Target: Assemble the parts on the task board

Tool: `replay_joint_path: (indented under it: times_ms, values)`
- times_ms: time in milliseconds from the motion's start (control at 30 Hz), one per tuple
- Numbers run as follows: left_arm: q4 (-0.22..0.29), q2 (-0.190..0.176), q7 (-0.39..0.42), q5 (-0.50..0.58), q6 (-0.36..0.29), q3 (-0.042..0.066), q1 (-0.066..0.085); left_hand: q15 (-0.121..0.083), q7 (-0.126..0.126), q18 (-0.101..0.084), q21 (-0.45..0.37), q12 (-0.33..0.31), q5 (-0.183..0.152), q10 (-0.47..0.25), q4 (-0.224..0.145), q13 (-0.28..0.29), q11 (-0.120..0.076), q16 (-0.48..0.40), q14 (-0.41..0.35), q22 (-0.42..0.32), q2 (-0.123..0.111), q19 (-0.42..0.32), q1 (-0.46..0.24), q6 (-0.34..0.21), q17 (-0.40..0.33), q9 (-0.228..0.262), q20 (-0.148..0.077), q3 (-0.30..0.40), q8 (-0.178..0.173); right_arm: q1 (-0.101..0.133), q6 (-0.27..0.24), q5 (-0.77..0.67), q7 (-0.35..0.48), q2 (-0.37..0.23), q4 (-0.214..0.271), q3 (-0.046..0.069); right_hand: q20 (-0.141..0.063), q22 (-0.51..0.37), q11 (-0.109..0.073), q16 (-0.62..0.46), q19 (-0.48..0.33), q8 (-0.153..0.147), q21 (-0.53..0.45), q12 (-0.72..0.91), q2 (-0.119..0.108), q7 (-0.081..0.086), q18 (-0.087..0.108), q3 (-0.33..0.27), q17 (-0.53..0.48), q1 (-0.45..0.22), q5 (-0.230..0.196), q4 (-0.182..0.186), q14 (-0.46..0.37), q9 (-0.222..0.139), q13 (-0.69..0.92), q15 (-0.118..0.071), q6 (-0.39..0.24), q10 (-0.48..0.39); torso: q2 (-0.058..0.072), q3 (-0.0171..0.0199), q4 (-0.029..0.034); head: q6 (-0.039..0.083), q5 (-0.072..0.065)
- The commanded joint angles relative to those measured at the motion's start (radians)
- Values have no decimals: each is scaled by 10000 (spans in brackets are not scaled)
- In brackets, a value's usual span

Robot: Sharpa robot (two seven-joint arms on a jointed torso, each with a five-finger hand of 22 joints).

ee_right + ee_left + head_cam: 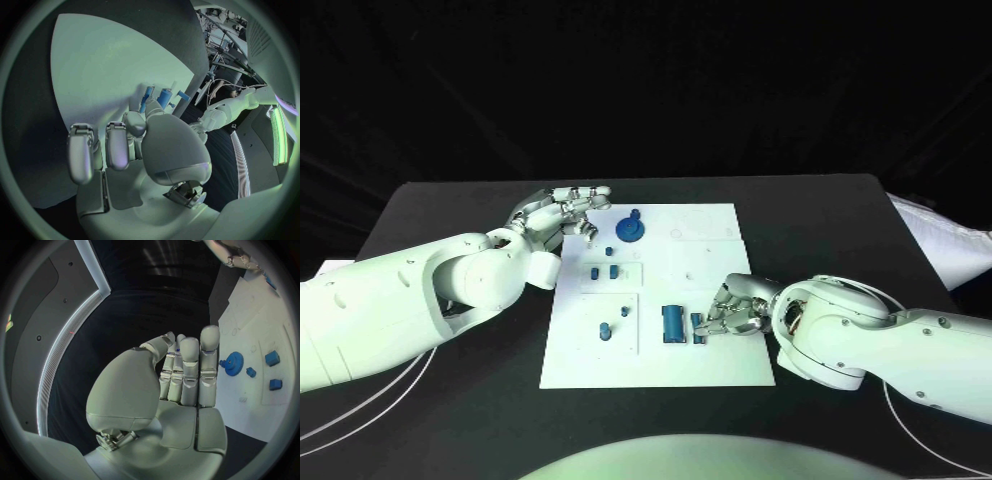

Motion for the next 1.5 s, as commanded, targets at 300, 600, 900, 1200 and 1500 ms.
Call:
replay_joint_path:
  times_ms: [300,600,900,1200,1500]
  values:
    - [8,17,40,-70,184,4,-1,15,34,122,-69,84,32,-73,-10,20,-14,-57,-90,-28,13,-83,54,-13,-39,-15,-23,-39,57,-62,-215,-35,132,-151,112,-43,20,992,47,-15,7,-93,-35,-135,-225,79,-9,-303,-76,80,130,-39,554,-62,-85,5,-95,-34,-20,1,-16,15,-22]
    - [-25,44,86,-70,149,1,-18,31,42,150,-267,105,24,-124,27,20,0,-143,-182,-150,-4,-174,-30,-37,-211,-20,-12,-102,57,383,-1195,2182,2645,-583,50,-10,150,195,255,-756,-552,-438,-634,-1705,-220,319,195,-696,-956,210,247,-22,322,-188,-1100,173,-722,-858,-132,-40,15,182,-98]
    - [-266,206,256,-41,-117,-2,-70,429,194,296,-2938,-46,36,-609,228,-220,259,-2790,-2494,-1704,1,-2679,-210,-276,-2039,-39,335,-381,28,1173,-1371,6811,6234,-160,-1770,2,469,-5094,629,-6446,-3789,-834,-5345,-5039,422,702,1299,-644,-6455,1364,466,-558,-1402,-362,-3737,504,-1484,-2710,-565,-181,5,607,-172]
    - [-1281,714,737,-19,-575,-80,-83,1279,197,213,-5512,-1149,32,-704,397,-1018,619,-7076,-3500,-3824,-71,-4960,-155,-527,-4138,-61,1217,-104,-250,1363,-321,9537,8538,1086,-4293,87,1325,-8243,1527,-11226,-5223,-1324,-9697,-8513,755,1286,1387,-24,-9219,2501,-68,-888,-3470,-1053,-8054,1386,-1928,-3359,-939,-234,-95,1180,-129]
    - [-2141,1279,871,-125,-1009,-86,-84,1634,-16,377,-6467,-1554,-8,-1479,406,-1053,1044,-8606,-3352,-5295,-48,-5220,-135,-947,-4996,-88,1712,-700,-369,1361,26,10698,9511,2162,-6073,202,1982,-10458,1690,-13123,-5093,-1307,-12436,-9604,801,1264,1357,394,-11588,2086,-58,-1651,-3893,-2156,-10791,1990,-2087,-3303,-1225,-178,-81,1411,-60]
